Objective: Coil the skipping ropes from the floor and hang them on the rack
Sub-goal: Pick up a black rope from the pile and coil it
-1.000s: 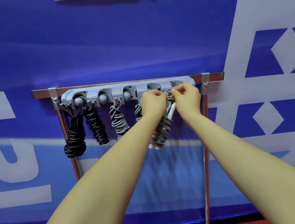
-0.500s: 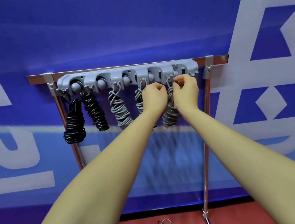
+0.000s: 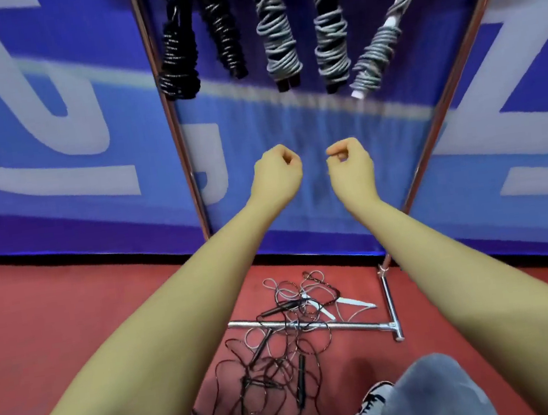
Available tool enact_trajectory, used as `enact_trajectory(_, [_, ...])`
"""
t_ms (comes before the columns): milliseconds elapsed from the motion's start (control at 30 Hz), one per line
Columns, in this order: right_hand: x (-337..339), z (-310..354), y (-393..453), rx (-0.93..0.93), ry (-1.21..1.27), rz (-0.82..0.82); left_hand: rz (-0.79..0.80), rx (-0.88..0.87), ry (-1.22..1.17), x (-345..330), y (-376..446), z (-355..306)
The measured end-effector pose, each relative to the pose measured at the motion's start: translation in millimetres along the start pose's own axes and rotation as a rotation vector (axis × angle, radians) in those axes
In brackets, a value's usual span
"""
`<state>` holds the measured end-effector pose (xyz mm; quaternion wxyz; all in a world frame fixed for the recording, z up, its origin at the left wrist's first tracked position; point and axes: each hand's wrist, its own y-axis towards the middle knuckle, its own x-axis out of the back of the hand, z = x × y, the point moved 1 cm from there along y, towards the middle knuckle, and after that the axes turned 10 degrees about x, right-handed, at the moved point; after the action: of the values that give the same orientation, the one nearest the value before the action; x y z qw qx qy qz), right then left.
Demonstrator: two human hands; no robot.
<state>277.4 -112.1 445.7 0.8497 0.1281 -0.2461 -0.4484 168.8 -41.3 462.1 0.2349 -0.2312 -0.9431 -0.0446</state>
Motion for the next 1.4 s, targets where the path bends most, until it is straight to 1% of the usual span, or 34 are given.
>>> enact_trajectory(200, [-81.8, -89.3, -54.1, -0.120, -0.081, 0.255, 0.083, 0.231, 0.134, -11.6, 12.7, 143.5])
enact_trajectory(333, [-127.0, -161.2, -86.2, -0.171, -0.165, 0.386, 0.158, 0.359, 0.151, -39.2, 28.7, 233.3])
enact_trajectory(433, [-153.5, -224.7, -112.0, -0.206, -0.243, 0.535, 0.216, 0.425, 0.186, -66.0, 40.2, 297.0])
enact_trajectory(567, [-183.8, -309.4, -146.3, -0.288, -0.343, 0.740, 0.305, 0.491, 0.266, -104.5, 50.0, 383.9])
enact_trajectory(667, [-194.6, -371.1, -172.6, -0.341, -0.432, 0.877, 0.367, 0.537, 0.305, -135.4, 51.8, 438.7])
enact_trajectory(733, [-199.3, -408.4, -188.7, -0.343, -0.544, 0.984, 0.412, 0.556, 0.321, -155.3, 51.5, 467.1])
enact_trajectory(800, [-203.9, -435.4, -200.8, -0.395, -0.690, 1.080, 0.450, 0.542, 0.335, -173.5, 51.3, 489.4])
enact_trajectory(867, [-209.6, -454.1, -208.9, -0.455, -0.760, 1.140, 0.475, 0.518, 0.333, -189.1, 52.2, 504.1])
enact_trajectory(933, [-215.1, -465.6, -213.8, -0.483, -0.749, 1.139, 0.510, 0.498, 0.346, -202.0, 54.1, 512.6])
enact_trajectory(967, [-216.9, -469.3, -215.4, -0.476, -0.737, 1.107, 0.539, 0.490, 0.364, -207.5, 54.4, 515.5])
enact_trajectory(1033, [-220.0, -467.8, -216.7, -0.443, -0.650, 0.948, 0.601, 0.474, 0.400, -215.4, 53.4, 518.8])
enact_trajectory(1100, [-221.7, -457.5, -214.3, -0.489, -0.416, 0.730, 0.651, 0.473, 0.420, -219.0, 51.7, 517.8])
enact_trajectory(1133, [-221.5, -448.9, -211.2, -0.537, -0.285, 0.655, 0.663, 0.465, 0.419, -218.9, 50.1, 514.1])
enact_trajectory(1200, [-218.6, -427.0, -199.9, -0.537, -0.152, 0.586, 0.630, 0.424, 0.425, -213.4, 47.0, 499.4])
enact_trajectory(1333, [-207.3, -370.8, -169.2, -0.433, -0.061, 0.531, 0.425, 0.298, 0.450, -181.6, 51.7, 454.6])
enact_trajectory(1400, [-198.0, -336.9, -154.5, -0.444, -0.014, 0.483, 0.406, 0.251, 0.408, -159.9, 54.8, 425.8])
